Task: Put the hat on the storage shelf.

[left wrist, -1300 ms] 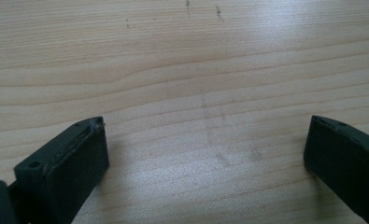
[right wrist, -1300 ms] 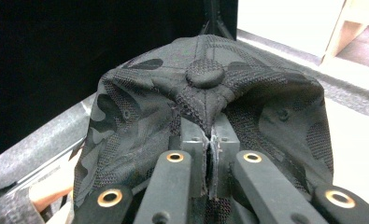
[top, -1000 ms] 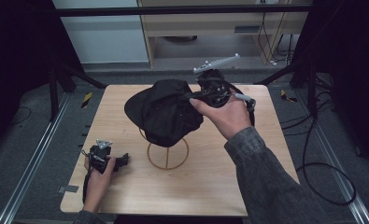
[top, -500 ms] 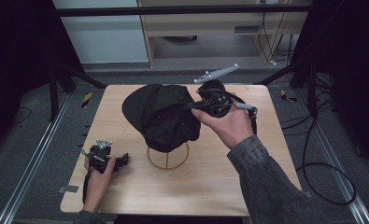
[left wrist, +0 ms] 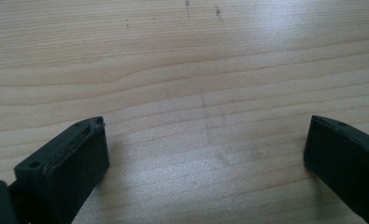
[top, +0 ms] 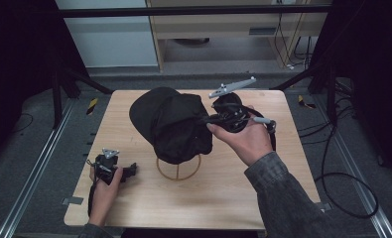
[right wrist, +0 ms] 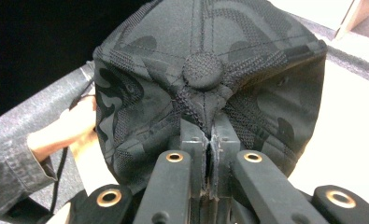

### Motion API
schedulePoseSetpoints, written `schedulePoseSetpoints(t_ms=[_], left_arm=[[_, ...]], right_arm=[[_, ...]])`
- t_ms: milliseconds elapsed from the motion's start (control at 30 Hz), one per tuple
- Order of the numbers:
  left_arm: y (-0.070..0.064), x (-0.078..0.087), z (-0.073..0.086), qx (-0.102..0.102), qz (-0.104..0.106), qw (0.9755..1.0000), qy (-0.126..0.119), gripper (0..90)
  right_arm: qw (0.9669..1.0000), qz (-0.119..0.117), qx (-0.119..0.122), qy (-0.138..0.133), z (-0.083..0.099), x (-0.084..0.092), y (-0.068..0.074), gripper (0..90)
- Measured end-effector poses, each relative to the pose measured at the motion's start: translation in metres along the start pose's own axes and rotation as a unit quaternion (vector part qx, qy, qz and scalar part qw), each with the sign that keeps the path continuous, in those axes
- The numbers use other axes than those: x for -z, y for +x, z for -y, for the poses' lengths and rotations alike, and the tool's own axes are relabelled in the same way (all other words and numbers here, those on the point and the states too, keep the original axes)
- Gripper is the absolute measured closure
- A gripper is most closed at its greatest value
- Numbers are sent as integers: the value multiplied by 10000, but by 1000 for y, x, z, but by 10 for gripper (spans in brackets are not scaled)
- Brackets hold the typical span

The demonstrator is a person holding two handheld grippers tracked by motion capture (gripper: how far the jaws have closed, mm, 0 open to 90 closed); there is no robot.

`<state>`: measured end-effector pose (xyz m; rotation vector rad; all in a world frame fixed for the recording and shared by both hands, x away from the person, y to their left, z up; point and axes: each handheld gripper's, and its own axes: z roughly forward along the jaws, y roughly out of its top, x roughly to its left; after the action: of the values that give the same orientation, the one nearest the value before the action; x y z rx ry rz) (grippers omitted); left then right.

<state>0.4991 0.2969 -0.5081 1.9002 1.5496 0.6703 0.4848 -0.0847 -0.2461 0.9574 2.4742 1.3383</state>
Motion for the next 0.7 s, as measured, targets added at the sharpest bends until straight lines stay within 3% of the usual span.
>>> schedulePoseSetpoints(t_ms=[367, 700], left_arm=[[0, 0, 0, -17, 9, 10000, 16, 0], [0, 0, 0, -20, 14, 10000, 17, 0]], right_arm=[[9991, 167, 165, 352, 4, -32, 4, 868], [9989, 241, 155, 370, -1, -48, 1, 865]])
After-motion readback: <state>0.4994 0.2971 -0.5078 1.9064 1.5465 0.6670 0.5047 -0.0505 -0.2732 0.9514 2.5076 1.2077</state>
